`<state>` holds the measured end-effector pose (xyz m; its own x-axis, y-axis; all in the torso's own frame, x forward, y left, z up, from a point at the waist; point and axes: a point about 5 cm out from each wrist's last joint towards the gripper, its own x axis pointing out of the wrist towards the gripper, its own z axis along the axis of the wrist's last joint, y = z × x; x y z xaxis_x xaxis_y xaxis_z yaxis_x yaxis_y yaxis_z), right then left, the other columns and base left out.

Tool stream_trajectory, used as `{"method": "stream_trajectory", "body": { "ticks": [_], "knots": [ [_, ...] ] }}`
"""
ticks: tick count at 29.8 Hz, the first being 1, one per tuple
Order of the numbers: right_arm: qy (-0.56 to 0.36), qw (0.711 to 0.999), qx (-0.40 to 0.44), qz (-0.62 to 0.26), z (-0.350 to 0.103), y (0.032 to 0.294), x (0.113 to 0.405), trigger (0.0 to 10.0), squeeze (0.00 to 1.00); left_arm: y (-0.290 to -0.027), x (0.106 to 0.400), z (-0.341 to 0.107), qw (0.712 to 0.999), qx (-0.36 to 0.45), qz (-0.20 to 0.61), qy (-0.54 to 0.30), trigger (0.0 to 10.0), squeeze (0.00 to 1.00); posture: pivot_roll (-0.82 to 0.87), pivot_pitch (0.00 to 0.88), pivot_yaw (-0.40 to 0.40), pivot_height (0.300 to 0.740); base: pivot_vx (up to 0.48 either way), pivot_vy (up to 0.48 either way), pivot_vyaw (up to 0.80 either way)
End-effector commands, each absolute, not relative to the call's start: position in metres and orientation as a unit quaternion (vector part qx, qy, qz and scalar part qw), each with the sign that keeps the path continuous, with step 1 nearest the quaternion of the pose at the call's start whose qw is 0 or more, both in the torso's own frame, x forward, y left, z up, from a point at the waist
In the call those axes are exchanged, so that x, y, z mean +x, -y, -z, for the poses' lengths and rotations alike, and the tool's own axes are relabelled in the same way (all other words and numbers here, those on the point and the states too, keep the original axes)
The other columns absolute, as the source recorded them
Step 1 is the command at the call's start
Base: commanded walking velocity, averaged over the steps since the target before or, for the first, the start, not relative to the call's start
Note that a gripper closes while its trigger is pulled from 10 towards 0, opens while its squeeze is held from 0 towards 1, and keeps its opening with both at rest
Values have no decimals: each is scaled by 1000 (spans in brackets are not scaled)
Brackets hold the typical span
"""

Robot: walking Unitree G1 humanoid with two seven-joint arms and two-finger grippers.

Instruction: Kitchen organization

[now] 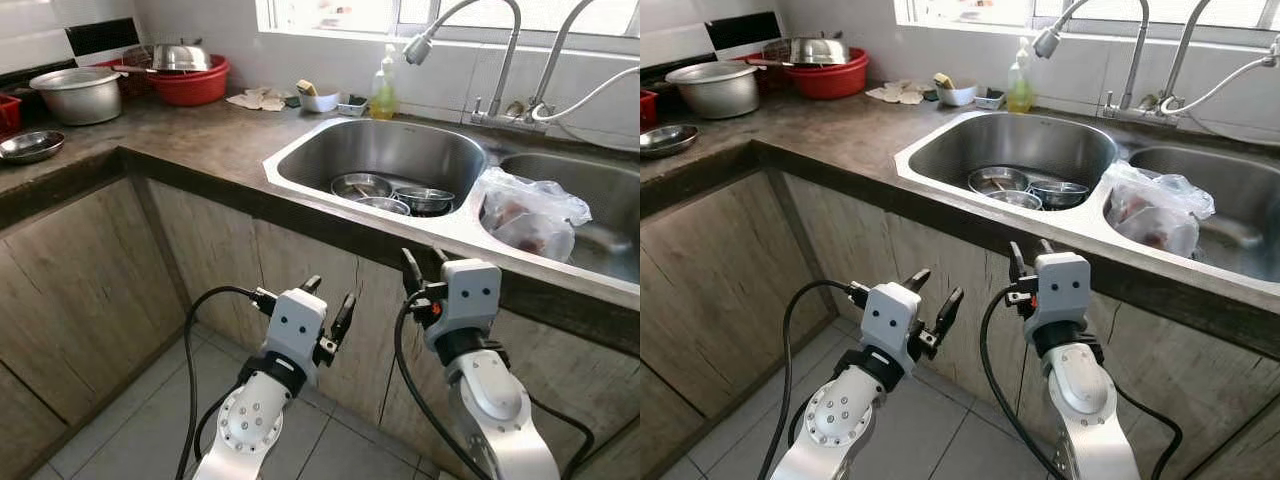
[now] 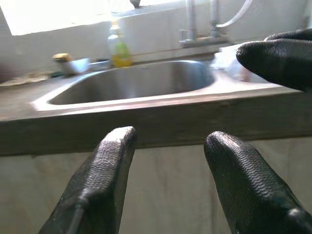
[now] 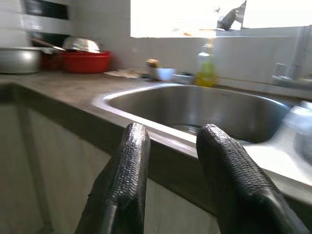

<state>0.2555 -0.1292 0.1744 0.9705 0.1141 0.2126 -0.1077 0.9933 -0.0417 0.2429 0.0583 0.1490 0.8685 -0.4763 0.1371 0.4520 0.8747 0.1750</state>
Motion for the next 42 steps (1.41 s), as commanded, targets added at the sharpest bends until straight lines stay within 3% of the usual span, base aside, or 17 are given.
{"method": "stream_trajectory", "body": {
  "ticks": [1,35,42],
  "knots": [
    [117,991,-13,-66,-178,124,255,10000,0,-62,244,-149,966,74,233,86,10000,0,-1,0,-8,740,296,0,800],
    [127,989,-19,-69,-183,121,261,10000,0,-62,246,-151,965,76,233,90,10000,0,2,0,-13,740,295,0,800],
    [123,990,-14,-62,-182,124,262,10000,0,-62,247,-151,965,76,233,91,10000,0,2,0,-13,740,294,0,0]
  ]
}}
